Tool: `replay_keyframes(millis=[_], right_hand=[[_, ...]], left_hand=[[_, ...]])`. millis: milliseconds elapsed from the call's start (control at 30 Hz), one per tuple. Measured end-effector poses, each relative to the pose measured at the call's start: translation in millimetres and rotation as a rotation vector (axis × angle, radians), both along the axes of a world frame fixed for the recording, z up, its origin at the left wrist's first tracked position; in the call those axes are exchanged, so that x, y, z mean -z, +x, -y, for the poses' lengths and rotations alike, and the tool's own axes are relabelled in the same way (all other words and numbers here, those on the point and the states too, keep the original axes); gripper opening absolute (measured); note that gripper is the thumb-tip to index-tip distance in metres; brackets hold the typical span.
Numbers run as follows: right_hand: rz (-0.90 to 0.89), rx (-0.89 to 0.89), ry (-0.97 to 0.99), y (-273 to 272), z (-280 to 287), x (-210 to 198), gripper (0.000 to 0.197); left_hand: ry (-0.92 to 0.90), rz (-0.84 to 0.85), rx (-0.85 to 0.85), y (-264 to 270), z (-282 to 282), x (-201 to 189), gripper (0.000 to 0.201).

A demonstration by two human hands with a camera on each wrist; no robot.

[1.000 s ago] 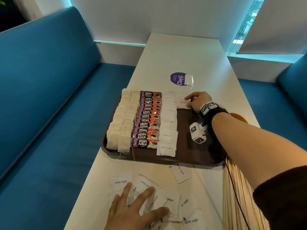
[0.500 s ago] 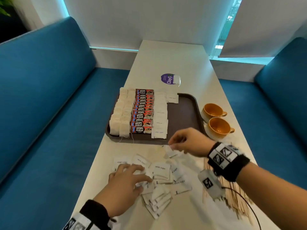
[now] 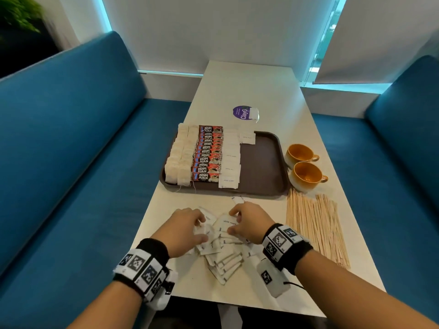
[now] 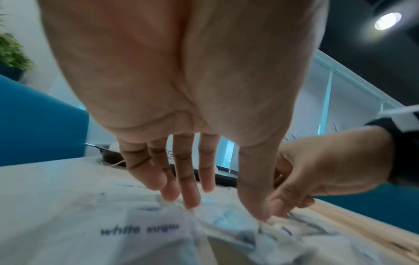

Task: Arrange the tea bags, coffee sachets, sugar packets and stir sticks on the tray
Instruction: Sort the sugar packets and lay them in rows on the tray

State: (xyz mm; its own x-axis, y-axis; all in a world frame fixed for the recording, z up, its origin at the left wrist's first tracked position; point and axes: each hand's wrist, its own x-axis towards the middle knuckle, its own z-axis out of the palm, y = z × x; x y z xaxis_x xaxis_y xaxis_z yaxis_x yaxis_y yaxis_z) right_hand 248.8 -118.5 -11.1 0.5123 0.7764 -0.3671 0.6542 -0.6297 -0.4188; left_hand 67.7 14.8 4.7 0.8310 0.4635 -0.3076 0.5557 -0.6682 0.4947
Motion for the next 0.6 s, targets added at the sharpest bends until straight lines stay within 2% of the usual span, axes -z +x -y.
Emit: replay_keyframes(millis=[133,200,267,433,533,600], right_hand=[[-0.020,0.061,0.045,-2,2,1,0.028],[-0.051,0.095,0.071,0,5,2,0.028],[-0.087,0.114,0.105,0,8,3,0.034],[-0.187,0.116,0.128,-1,11,5,0.054],[-0.118,0.084,0.089,1,10,3,0.052],[-0.082,0.076,0.069,1,10,1,0.048]], left_hand=[[0.092,-0.114,0.045,13,11,12,0.067],[0.070,-0.111,0.030,18,15,15,0.070],[0.054,-0.103,0.025,22,16,15,0.064],[0.004,0.016,0.021,24,12,6,0.025],[-0.105,0.161,-0.054,15,8,-7,0.015],[-0.173,0.264,-0.136,6,0,-20,0.017]])
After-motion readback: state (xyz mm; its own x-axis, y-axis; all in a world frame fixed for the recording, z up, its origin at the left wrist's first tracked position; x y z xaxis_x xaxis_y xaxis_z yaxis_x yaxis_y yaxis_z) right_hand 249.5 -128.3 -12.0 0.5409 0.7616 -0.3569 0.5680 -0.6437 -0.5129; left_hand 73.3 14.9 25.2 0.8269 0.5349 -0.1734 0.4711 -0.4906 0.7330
